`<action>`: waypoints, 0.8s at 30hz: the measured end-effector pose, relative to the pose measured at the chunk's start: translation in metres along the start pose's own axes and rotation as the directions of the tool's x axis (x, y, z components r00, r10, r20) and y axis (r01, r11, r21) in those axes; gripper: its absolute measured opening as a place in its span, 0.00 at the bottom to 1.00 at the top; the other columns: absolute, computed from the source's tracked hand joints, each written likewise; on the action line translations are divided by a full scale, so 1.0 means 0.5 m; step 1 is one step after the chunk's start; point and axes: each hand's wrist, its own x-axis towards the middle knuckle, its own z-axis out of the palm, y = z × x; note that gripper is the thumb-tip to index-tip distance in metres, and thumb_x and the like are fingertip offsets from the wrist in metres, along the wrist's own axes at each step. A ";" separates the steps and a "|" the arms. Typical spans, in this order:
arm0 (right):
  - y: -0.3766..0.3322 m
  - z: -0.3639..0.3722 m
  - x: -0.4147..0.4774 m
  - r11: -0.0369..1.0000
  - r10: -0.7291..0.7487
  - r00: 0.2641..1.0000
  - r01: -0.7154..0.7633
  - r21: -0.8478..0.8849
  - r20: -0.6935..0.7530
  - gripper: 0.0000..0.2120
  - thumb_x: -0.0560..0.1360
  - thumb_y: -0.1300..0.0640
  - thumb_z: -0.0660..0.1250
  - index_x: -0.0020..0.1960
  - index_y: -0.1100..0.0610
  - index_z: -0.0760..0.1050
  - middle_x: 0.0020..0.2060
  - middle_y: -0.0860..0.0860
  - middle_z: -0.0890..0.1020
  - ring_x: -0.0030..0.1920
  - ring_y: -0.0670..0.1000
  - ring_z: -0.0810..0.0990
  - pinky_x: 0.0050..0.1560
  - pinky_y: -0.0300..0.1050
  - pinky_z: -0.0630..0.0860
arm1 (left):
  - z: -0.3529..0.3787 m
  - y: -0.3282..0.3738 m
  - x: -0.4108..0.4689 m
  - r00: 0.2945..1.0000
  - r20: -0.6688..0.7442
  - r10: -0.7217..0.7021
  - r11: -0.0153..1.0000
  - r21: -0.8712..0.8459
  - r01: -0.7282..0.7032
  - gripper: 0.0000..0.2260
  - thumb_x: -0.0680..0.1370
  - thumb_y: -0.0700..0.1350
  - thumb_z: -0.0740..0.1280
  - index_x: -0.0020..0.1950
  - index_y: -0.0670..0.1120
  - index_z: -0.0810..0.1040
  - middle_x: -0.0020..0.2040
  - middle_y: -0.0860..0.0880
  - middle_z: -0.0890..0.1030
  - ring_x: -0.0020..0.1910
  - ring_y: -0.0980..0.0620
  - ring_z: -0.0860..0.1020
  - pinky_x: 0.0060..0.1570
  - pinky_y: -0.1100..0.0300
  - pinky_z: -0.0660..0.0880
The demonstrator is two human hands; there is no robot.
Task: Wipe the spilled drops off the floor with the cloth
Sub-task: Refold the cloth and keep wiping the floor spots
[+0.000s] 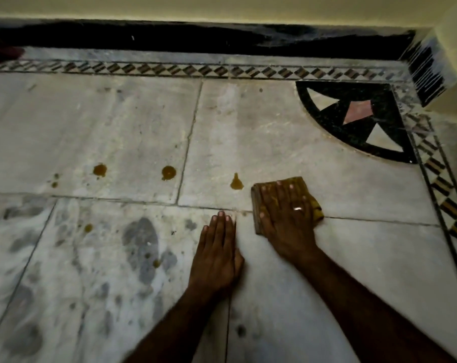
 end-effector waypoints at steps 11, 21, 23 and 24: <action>-0.130 0.011 -0.106 0.958 -0.278 0.960 0.275 0.076 0.038 0.30 0.82 0.44 0.52 0.82 0.47 0.53 0.82 0.55 0.57 0.81 0.60 0.54 0.78 0.65 0.56 | 0.003 -0.045 -0.096 0.998 -0.054 -0.035 0.999 0.034 0.037 0.28 0.81 0.51 0.51 0.75 0.33 0.65 0.76 0.34 0.64 0.75 0.35 0.64 0.74 0.48 0.52; -0.183 0.002 -0.231 0.906 -0.420 0.904 0.413 0.096 0.081 0.31 0.82 0.45 0.55 0.82 0.49 0.54 0.82 0.55 0.58 0.81 0.60 0.53 0.76 0.65 0.59 | 0.026 -0.089 -0.237 0.997 -0.068 -0.047 0.999 -0.026 0.045 0.28 0.80 0.50 0.56 0.75 0.33 0.63 0.77 0.35 0.62 0.77 0.36 0.62 0.73 0.43 0.62; -0.189 0.000 -0.263 0.891 -0.450 0.891 0.444 0.097 0.059 0.29 0.82 0.45 0.55 0.82 0.49 0.55 0.81 0.55 0.59 0.81 0.61 0.55 0.75 0.66 0.61 | 0.036 -0.097 -0.272 0.995 -0.083 -0.063 0.996 -0.068 0.058 0.29 0.79 0.49 0.59 0.76 0.34 0.62 0.78 0.36 0.60 0.78 0.39 0.59 0.74 0.42 0.62; -0.188 0.002 -0.280 0.879 -0.472 0.881 0.466 0.099 0.046 0.29 0.83 0.45 0.55 0.82 0.49 0.55 0.81 0.55 0.59 0.81 0.61 0.55 0.75 0.67 0.62 | 0.039 -0.100 -0.284 0.992 -0.096 -0.081 0.994 -0.075 0.074 0.30 0.79 0.49 0.59 0.77 0.35 0.61 0.79 0.37 0.60 0.79 0.40 0.58 0.75 0.43 0.61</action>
